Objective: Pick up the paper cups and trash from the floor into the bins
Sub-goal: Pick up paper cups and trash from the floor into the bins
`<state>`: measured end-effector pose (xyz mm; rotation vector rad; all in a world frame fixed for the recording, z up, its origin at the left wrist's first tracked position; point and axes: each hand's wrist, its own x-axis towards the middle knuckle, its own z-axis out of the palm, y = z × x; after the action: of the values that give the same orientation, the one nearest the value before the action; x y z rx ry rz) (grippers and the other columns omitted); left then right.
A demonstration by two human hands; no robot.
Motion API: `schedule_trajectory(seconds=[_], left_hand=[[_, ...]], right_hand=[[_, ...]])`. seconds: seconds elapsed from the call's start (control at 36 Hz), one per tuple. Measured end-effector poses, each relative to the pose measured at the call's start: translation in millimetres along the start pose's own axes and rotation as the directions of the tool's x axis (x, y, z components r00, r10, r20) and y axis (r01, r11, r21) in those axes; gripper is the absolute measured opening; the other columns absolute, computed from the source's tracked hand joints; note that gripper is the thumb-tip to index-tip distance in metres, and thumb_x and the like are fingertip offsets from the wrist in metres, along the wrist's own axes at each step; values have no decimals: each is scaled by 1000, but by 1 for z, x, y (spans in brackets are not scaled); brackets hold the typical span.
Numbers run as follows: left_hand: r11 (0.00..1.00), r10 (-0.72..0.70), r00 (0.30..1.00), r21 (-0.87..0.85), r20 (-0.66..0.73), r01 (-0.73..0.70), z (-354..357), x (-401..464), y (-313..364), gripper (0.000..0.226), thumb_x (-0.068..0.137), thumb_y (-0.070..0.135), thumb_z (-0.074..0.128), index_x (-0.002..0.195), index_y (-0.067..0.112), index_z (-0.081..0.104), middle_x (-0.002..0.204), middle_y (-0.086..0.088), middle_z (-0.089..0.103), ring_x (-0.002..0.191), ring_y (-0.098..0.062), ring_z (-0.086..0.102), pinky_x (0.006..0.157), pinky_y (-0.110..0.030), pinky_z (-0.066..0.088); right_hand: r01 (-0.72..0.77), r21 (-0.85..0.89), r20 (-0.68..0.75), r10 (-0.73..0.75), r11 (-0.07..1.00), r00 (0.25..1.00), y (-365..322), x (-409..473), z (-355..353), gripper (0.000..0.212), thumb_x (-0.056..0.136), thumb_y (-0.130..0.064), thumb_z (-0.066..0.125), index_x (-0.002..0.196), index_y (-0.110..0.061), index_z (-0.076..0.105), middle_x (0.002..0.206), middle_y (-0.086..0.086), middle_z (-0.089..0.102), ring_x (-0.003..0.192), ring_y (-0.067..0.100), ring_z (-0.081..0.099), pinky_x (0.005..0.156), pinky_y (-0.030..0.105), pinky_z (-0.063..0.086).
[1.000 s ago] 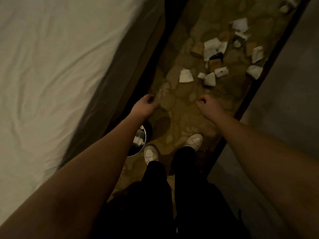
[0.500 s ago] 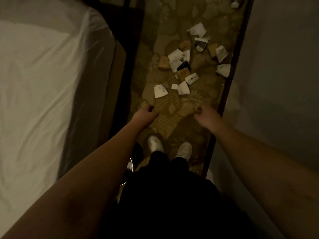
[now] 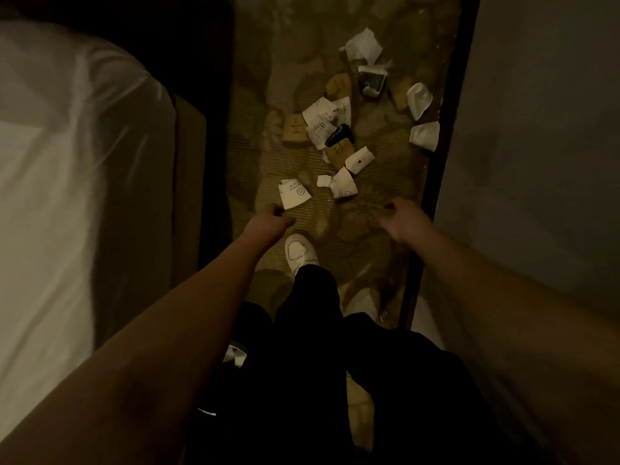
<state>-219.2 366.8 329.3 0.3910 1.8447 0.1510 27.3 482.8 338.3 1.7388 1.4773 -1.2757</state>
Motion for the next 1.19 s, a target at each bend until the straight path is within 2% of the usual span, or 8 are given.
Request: schedule_trajectory(seconds=[0.47, 0.56, 0.69, 0.75, 0.83, 1.0, 1.11, 1.19], left_hand=[[997, -3, 996, 77, -89, 10, 59, 200, -32, 61, 88, 27, 73, 141, 14, 48, 141, -8, 53, 119, -25, 57, 99, -42, 50], [999, -17, 985, 24, -169, 21, 76, 230, -39, 64, 88, 26, 73, 144, 12, 45, 145, -9, 49, 126, -25, 52, 96, -33, 46], [999, -23, 956, -43, -294, 11, 103, 273, -51, 68, 87, 20, 74, 145, 8, 42, 147, -11, 44, 131, -25, 47, 91, -24, 36], [1000, -11, 943, -23, -334, 3, 109, 287, -53, 73, 85, 23, 76, 147, 11, 39, 148, -11, 41, 132, -26, 46, 99, -29, 40], [993, -76, 927, -107, -367, 39, 113, 310, -59, 85, 81, 29, 80, 150, 13, 33, 152, -10, 34, 133, -27, 43, 101, -39, 46], [937, -241, 909, -325, -339, 128, 121, 350, -63, 104, 66, 34, 90, 147, 9, 30, 148, -10, 40, 129, -29, 48, 101, -45, 49], [928, -286, 879, -340, -381, 154, 128, 392, -92, 134, 19, 59, 85, 137, 13, 39, 137, -9, 49, 118, -29, 56, 92, -50, 54], [894, -303, 876, -431, -375, 124, 134, 376, -76, 106, 46, 41, 94, 133, 11, 41, 131, -9, 55, 114, -27, 59, 91, -47, 56]], right_hand=[[-29, 107, 64, 22, 994, 998, 24, 206, 44, 24, 93, -34, 62, 108, -15, 63, 111, 8, 62, 108, 29, 58, 92, 37, 43], [-72, 210, 91, 54, 975, 994, 28, 243, 61, 44, 88, -35, 70, 123, -11, 61, 124, 10, 63, 115, 30, 60, 102, 45, 47], [-65, 335, 65, 45, 940, 997, 26, 289, 93, 64, 84, -38, 77, 137, -9, 54, 136, 9, 58, 122, 29, 57, 86, 29, 45], [-52, 416, 63, 28, 908, 998, 25, 305, 104, 62, 86, -33, 77, 138, -9, 53, 137, 10, 58, 124, 28, 56, 81, 26, 47], [-55, 474, 66, 27, 879, 997, 21, 330, 118, 73, 83, -39, 78, 144, -10, 48, 144, 11, 52, 130, 27, 52, 96, 31, 46], [-172, 460, -1, 194, 871, 981, 21, 373, 149, 123, 50, -73, 78, 152, -18, 33, 154, 11, 36, 137, 34, 41, 110, 49, 40], [-174, 372, -67, 213, 912, 975, 18, 385, 156, 122, 58, -74, 76, 154, -15, 27, 158, 11, 28, 144, 35, 30, 116, 52, 27], [-151, 346, -88, 193, 926, 977, 18, 390, 155, 112, 62, -69, 78, 150, -15, 34, 154, 11, 32, 141, 34, 33, 115, 51, 30]])
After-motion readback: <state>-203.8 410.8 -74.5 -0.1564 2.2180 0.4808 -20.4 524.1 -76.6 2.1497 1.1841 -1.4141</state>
